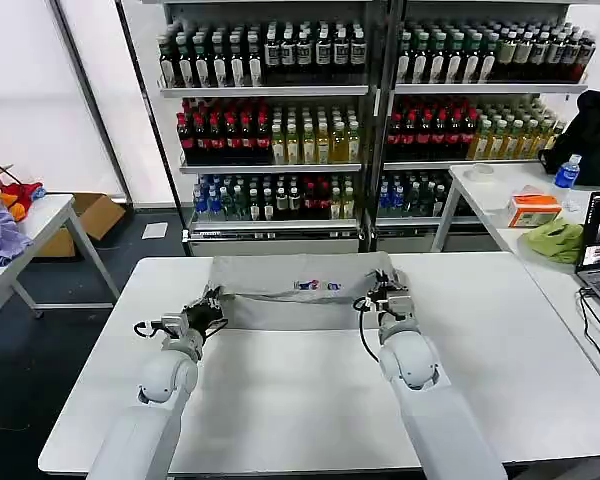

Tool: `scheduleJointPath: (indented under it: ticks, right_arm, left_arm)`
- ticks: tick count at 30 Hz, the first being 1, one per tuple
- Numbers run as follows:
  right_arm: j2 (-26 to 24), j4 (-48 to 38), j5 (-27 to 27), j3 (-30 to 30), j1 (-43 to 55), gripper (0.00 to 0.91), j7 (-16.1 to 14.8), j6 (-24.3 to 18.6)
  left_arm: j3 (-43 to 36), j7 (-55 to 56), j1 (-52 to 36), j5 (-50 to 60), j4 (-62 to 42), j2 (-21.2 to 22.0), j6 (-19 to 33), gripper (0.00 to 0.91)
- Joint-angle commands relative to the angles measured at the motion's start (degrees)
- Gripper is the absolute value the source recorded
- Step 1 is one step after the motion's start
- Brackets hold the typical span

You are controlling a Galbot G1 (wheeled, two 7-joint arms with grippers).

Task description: Fold and organize the clothes.

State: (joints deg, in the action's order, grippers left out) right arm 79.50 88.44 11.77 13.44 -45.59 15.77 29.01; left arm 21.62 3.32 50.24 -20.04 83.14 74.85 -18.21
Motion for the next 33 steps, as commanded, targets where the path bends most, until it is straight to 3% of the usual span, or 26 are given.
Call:
scheduleJointPath:
  ticks: [1,7,12,16,23,28,33]
  right_arm:
    - [1.62,-1.18,5.54,0.8,1.01,0.907,4.05,3.21]
    - [2.68,-0.24,10.29,1.08,1.75,0.907,8.49,1.49]
    - [2.65,2.35,10.34,1.49,1.07,0.907,10.3,1.18]
    - [0.5,6.67,6.52,1.51,-2.52,0.907,9.42,2.39]
    - [-1.79,12.21,6.19,3.48,-9.35,0.907,8.91,3.57]
    - [-3.48,14.36,5.71,5.08,-13.4,0.907,5.85,4.13]
    - [-3.96,14.14,5.98,6.28,-14.85,0.907,6.0,4.12]
  left_arm:
    - [0.03,1.22,0.27,0.06,0.31,-0.19,-3.33,0.907]
    - [0.79,3.0,0.67,0.01,1.8,-0.42,-4.08,0.907]
    - [1.44,3.15,2.28,0.08,3.91,-0.99,-4.59,0.907]
    - [1.94,3.08,4.98,0.32,6.81,-1.07,-5.29,0.907]
    - [1.8,2.65,8.42,0.88,10.59,-1.2,-5.74,0.907]
    - [1.59,2.55,8.28,1.62,10.01,-1.01,-5.66,0.907]
    - [1.26,2.71,7.19,2.02,8.3,-0.98,-5.7,0.907]
